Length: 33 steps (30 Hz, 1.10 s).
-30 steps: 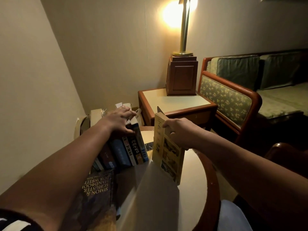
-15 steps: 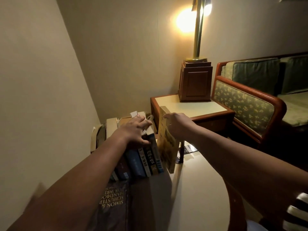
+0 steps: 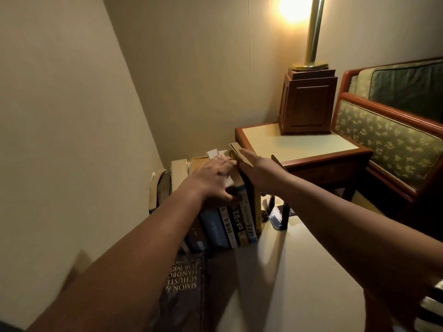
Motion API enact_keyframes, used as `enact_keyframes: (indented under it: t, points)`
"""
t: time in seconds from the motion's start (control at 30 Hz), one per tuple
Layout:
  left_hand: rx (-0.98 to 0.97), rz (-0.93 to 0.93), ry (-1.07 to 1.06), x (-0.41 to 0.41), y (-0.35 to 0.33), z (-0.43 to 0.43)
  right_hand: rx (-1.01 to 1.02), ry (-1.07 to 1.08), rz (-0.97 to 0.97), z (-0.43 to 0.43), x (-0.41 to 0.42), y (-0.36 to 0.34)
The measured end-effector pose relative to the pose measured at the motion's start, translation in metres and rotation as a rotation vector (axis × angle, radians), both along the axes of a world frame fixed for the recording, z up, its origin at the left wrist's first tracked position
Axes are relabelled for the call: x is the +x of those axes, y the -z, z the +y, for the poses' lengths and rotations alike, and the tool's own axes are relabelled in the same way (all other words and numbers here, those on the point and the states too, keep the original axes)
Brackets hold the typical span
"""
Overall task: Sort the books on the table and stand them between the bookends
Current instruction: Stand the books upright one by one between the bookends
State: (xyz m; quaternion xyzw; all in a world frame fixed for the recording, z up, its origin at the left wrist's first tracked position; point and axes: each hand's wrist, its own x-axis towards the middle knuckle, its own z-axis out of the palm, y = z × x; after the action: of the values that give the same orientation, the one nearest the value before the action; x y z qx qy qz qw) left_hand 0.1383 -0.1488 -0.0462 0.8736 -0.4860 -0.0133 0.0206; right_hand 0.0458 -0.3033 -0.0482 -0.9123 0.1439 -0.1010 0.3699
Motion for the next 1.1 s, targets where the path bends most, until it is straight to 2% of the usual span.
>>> enact_keyframes:
  t: [0.07, 0.27, 0.5, 0.73, 0.93, 1.1]
  points:
    - [-0.044, 0.032, 0.004, -0.002, 0.001, 0.001, 0.104, -0.006, 0.004, 0.004, -0.005, 0.007]
    - [-0.057, 0.043, -0.005, -0.004, 0.0, 0.003, 0.578, -0.095, -0.052, 0.008, -0.023, 0.031]
    - [-0.046, 0.05, 0.018, 0.007, 0.003, 0.002, 0.767, 0.027, 0.057, 0.002, -0.03, 0.085]
    - [-0.077, 0.071, 0.021, 0.004, 0.002, 0.003, 0.866, -0.017, 0.021, 0.013, -0.035, 0.121]
    - [-0.105, 0.086, 0.005, -0.001, 0.001, 0.005, 0.742, -0.086, 0.02, 0.012, -0.041, 0.13]
    - [-0.068, 0.016, 0.037, -0.002, 0.0, 0.002, 0.762, -0.101, 0.011, 0.017, -0.049, 0.13]
